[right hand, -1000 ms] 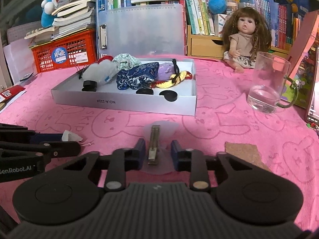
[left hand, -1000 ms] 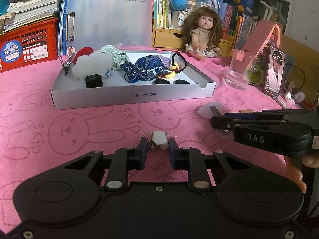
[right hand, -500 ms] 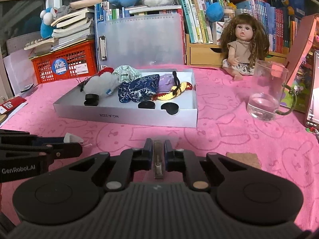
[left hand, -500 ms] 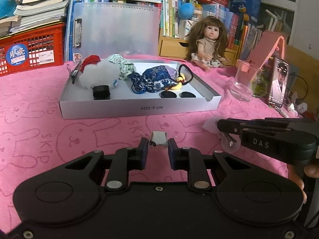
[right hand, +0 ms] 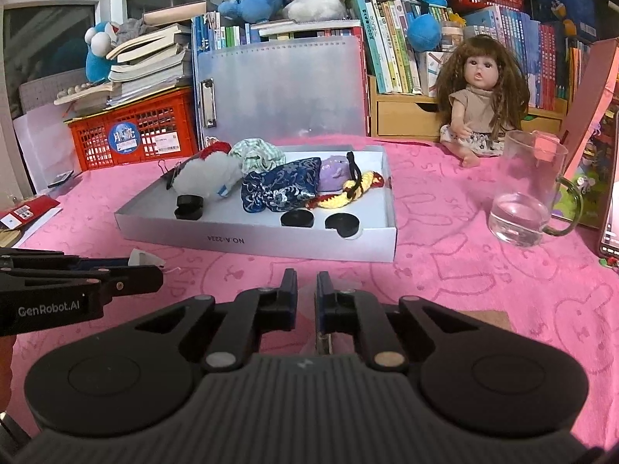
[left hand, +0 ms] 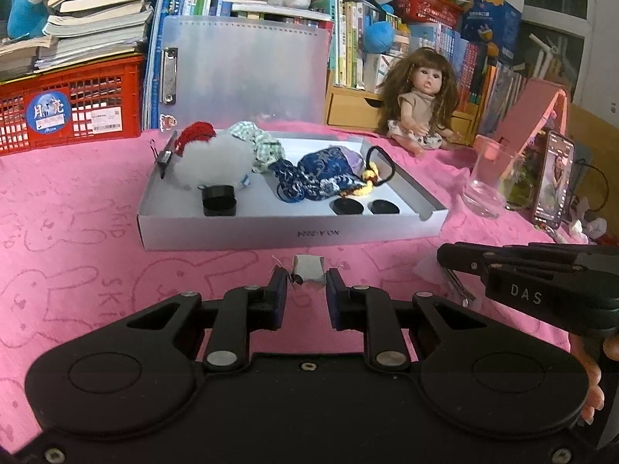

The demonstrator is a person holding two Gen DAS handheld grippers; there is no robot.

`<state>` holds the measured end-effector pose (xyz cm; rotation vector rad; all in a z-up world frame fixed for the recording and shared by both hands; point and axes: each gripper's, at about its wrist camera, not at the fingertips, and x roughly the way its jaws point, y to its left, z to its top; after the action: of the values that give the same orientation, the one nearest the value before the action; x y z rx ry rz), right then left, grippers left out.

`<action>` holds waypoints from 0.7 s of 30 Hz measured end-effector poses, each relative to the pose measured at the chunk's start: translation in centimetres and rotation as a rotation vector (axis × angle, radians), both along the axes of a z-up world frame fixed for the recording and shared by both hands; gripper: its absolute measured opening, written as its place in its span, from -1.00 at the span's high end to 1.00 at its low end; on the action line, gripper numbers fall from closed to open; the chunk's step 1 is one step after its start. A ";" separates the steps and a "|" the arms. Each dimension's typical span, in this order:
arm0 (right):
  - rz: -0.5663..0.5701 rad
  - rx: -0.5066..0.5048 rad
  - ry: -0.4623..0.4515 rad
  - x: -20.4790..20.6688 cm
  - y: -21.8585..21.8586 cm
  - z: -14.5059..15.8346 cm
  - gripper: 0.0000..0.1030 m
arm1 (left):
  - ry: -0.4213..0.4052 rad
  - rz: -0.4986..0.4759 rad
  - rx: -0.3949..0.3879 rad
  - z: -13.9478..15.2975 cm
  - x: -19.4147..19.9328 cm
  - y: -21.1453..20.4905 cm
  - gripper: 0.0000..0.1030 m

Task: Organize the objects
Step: 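Carry the paper scrap into the tray with the left gripper while the right carries the clip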

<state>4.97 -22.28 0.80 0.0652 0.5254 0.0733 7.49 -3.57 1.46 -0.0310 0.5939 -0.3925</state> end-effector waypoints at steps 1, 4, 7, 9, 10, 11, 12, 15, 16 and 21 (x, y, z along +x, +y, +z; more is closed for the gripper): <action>0.000 0.001 -0.002 0.1 0.0 0.1 0.74 | -0.003 0.004 -0.001 0.1 0.1 0.1 0.61; 0.002 0.001 -0.011 0.2 0.1 0.4 0.74 | -0.010 0.013 -0.003 0.3 0.4 0.3 0.61; -0.011 0.009 -0.021 0.3 -0.3 0.8 0.70 | -0.012 0.020 -0.008 0.4 0.5 0.7 0.61; -0.035 0.016 -0.022 0.3 -0.8 0.9 0.49 | -0.011 0.022 -0.009 0.4 0.6 0.8 0.61; -0.041 0.015 -0.020 0.3 -1.0 0.8 0.47 | -0.010 0.023 -0.009 0.3 0.6 0.8 0.61; -0.048 0.011 -0.013 0.2 -1.2 0.6 0.23 | -0.008 0.024 -0.010 0.3 0.6 0.9 0.61; -0.045 0.009 -0.003 0.2 -1.3 0.4 0.16 | -0.005 0.024 -0.011 0.2 0.6 0.9 0.61; -0.035 -0.006 0.023 0.0 -1.2 -0.6 0.08 | -0.002 0.025 -0.010 0.0 0.6 0.9 0.61; -0.031 -0.011 0.028 -0.1 -1.0 -0.8 0.02 | -0.002 0.024 -0.010 0.0 0.6 0.9 0.61; -0.017 -0.021 0.045 0.0 -0.4 -1.7 -0.36 | -0.003 0.024 -0.006 0.0 0.6 0.8 0.61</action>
<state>4.93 -22.72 -0.91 0.0514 0.5700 0.0497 8.07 -2.79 1.46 -0.0436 0.5892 -0.3715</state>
